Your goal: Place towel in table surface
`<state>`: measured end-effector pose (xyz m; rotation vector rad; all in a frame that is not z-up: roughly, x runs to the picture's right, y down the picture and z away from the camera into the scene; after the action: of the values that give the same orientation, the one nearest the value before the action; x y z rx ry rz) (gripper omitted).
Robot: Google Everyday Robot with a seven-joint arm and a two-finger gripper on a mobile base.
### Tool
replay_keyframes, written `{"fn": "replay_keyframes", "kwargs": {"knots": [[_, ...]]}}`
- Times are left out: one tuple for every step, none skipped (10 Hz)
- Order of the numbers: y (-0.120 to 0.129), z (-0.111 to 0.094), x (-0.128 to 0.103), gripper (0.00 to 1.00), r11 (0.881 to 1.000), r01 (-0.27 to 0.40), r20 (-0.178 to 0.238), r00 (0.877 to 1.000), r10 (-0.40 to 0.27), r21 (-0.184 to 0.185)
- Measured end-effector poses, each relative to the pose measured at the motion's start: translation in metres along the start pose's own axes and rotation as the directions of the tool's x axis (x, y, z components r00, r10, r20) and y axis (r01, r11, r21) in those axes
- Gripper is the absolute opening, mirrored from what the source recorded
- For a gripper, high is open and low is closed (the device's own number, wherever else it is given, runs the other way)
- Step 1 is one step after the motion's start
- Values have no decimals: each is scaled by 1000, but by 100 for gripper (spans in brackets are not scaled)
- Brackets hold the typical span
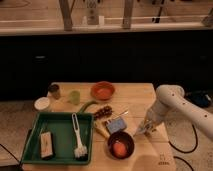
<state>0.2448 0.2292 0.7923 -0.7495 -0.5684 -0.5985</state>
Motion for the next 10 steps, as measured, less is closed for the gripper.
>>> {"fn": "replay_keyframes", "kwargs": {"knots": [[1, 1, 0, 80, 1000, -2, 0, 1000, 2, -1], [1, 1, -1, 80, 1000, -4, 0, 1000, 4, -1], [2, 2, -1, 80, 1000, -6, -1, 1000, 6, 0], [2, 2, -1, 80, 1000, -8, -1, 1000, 8, 1], [3, 3, -1, 80, 1000, -9, 0, 1000, 9, 1], [4, 3, -1, 80, 1000, -10, 0, 1000, 10, 1], [4, 4, -1, 80, 1000, -11, 0, 1000, 11, 2], [5, 4, -1, 80, 1000, -12, 0, 1000, 12, 4], [5, 4, -1, 80, 1000, -13, 2, 1000, 13, 9], [5, 3, -1, 80, 1000, -12, 3, 1000, 12, 13]]}}
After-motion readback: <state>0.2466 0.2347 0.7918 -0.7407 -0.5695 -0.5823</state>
